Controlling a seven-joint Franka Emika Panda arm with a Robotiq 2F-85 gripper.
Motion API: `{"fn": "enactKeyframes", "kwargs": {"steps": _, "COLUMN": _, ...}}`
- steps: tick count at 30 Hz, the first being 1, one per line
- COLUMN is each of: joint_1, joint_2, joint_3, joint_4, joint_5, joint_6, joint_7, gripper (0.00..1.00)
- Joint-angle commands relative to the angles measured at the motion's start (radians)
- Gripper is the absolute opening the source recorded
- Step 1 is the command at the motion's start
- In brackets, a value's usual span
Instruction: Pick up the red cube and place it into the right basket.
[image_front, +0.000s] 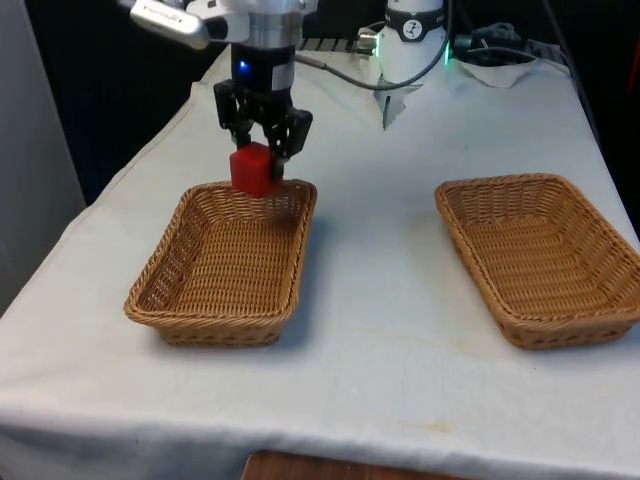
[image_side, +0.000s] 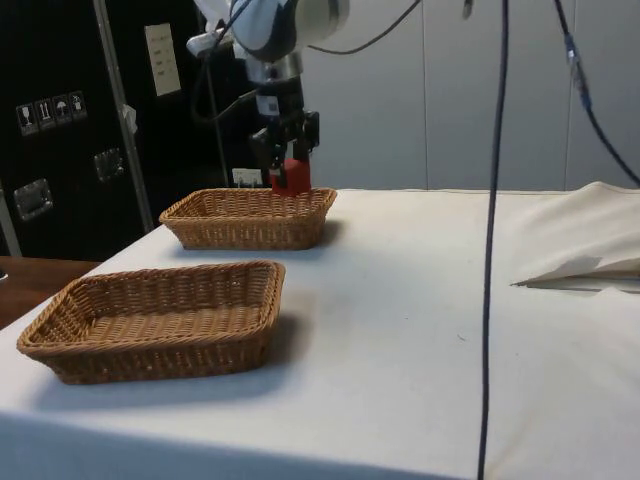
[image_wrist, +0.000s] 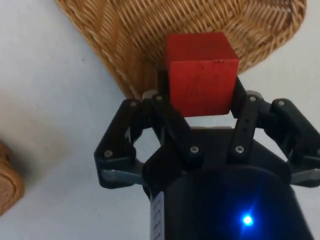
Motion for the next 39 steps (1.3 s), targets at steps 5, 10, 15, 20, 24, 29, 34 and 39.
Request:
{"fn": "enactKeyframes", "kwargs": {"steps": 5, "joint_1": -0.025, "joint_2": 0.073, "joint_3": 0.011, "joint_4": 0.085, "joint_5": 0.055, "joint_6": -0.023, "joint_7": -0.032, "gripper": 0.03}}
{"fn": "enactKeyframes", "kwargs": {"steps": 10, "joint_1": -0.036, "joint_2": 0.132, "joint_3": 0.008, "joint_4": 0.151, "joint_5": 0.095, "joint_6": -0.036, "joint_7": -0.052, "gripper": 0.03}}
{"fn": "enactKeyframes", "kwargs": {"steps": 15, "joint_1": -0.050, "joint_2": 0.200, "joint_3": 0.007, "joint_4": 0.223, "joint_5": 0.152, "joint_6": -0.048, "joint_7": -0.080, "gripper": 0.03}}
{"fn": "enactKeyframes", "kwargs": {"steps": 20, "joint_1": -0.059, "joint_2": 0.247, "joint_3": 0.005, "joint_4": 0.269, "joint_5": 0.197, "joint_6": -0.055, "joint_7": -0.104, "gripper": 0.03}}
{"fn": "enactKeyframes", "kwargs": {"steps": 24, "joint_1": -0.065, "joint_2": 0.300, "joint_3": 0.000, "joint_4": 0.318, "joint_5": 0.248, "joint_6": -0.063, "joint_7": -0.127, "gripper": 0.03}}
{"fn": "enactKeyframes", "kwargs": {"steps": 29, "joint_1": -0.065, "joint_2": 0.327, "joint_3": -0.006, "joint_4": 0.345, "joint_5": 0.268, "joint_6": -0.070, "joint_7": -0.131, "gripper": 0.03}}
{"fn": "enactKeyframes", "kwargs": {"steps": 34, "joint_1": -0.064, "joint_2": 0.332, "joint_3": -0.007, "joint_4": 0.347, "joint_5": 0.268, "joint_6": -0.066, "joint_7": -0.129, "gripper": 0.03}}
{"fn": "enactKeyframes", "kwargs": {"steps": 39, "joint_1": -0.063, "joint_2": 0.334, "joint_3": -0.008, "joint_4": 0.348, "joint_5": 0.268, "joint_6": -0.064, "joint_7": -0.128, "gripper": 0.53}}
